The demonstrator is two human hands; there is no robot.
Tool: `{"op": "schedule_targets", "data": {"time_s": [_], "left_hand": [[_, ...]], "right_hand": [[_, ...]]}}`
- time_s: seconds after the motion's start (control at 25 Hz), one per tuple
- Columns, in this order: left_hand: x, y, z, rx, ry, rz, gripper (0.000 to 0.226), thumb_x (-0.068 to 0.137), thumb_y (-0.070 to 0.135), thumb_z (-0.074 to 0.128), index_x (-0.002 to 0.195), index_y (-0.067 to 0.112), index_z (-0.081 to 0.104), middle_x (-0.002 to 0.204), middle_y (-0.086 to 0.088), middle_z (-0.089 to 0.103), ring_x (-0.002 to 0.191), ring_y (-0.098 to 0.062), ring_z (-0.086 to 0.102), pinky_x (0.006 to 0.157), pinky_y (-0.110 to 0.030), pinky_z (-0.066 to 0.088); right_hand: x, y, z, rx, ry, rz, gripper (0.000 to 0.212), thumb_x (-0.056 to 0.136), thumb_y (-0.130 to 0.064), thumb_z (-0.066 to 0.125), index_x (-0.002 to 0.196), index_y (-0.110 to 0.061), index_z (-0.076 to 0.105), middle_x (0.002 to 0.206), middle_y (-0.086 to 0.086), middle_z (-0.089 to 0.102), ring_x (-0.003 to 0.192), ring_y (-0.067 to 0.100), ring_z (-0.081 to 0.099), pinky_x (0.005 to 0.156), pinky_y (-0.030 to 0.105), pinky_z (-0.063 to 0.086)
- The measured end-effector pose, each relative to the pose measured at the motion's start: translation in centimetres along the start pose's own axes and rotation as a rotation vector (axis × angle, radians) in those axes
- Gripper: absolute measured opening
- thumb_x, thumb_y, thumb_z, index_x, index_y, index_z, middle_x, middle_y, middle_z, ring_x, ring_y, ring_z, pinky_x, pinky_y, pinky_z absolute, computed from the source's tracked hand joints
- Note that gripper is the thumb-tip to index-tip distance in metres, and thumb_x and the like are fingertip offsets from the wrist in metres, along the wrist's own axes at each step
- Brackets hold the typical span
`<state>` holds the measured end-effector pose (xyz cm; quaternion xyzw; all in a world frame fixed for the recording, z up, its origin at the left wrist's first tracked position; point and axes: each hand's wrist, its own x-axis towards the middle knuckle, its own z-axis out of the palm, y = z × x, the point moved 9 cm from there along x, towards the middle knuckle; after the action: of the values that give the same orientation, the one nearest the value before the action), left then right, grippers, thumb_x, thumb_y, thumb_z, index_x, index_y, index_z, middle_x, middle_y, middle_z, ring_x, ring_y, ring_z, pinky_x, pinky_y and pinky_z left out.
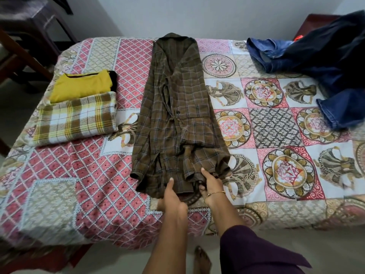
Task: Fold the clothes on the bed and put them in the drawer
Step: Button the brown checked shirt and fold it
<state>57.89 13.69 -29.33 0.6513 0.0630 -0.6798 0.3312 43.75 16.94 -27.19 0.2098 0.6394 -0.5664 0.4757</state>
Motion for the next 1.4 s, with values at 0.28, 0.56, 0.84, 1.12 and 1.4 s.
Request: {"op": "schedule_targets", "data": {"time_s": [0.28,0.56,0.84,1.12,1.4], "left_hand": [[-1.0,0.2,0.9,0.111,-0.254,0.009,0.045,0.087,0.017,0.064,0.127,0.002,0.050,0.118,-0.014,0.061,0.095,-0.026,0.063,0.063,-0.029,0.052],[-4.3,2.5,-2.9,0.595,0.172,0.352,0.031,0.090,0.028,0.061,0.099,0.001,0.051,0.087,-0.014,0.062,0.066,-0.024,0.054,0.059,-0.030,0.041],[-6.2,16.9,0.1,0.855,0.404,0.920,0.036,0.090,0.018,0.059,0.118,-0.001,0.045,0.131,-0.025,0.039,0.124,-0.041,0.036,0.096,-0.047,0.037],[-2.1,15.6,2.6,1.561,-0.040,1.069,0.059,0.083,-0.006,0.053,0.137,0.015,0.043,0.149,-0.009,0.025,0.128,-0.030,0.036,0.096,-0.039,0.043],[-4.6,14.7,5.0,1.738,-0.129,1.586,0.023,0.068,0.023,0.060,0.085,0.011,0.070,0.078,-0.006,0.070,0.085,-0.036,0.064,0.064,-0.043,0.046]], "right_hand": [[3.9,3.0,-0.4,0.071,0.055,0.034,0.111,0.051,-0.058,0.081,0.141,-0.014,0.036,0.136,0.008,0.049,0.118,0.033,0.053,0.094,0.054,0.047],[-5.5,-2.8,-3.1,-0.483,0.573,-0.250,0.060,0.079,-0.006,0.065,0.130,-0.007,0.034,0.133,0.020,0.039,0.120,0.037,0.041,0.095,0.047,0.040],[-7.2,-4.6,8.5,-1.068,0.048,-0.852,0.012,0.089,-0.006,0.053,0.099,-0.005,0.059,0.112,0.012,0.050,0.097,0.025,0.053,0.085,0.030,0.047],[-5.9,-0.2,6.6,-1.395,0.226,-0.573,0.057,0.093,-0.033,0.055,0.141,-0.016,0.028,0.141,0.012,0.026,0.127,0.028,0.036,0.096,0.037,0.041],[-7.2,-3.4,9.8,-0.613,-0.136,-0.477,0.056,0.089,-0.008,0.054,0.138,-0.029,0.037,0.115,0.002,0.052,0.088,0.017,0.058,0.078,0.034,0.052]]}}
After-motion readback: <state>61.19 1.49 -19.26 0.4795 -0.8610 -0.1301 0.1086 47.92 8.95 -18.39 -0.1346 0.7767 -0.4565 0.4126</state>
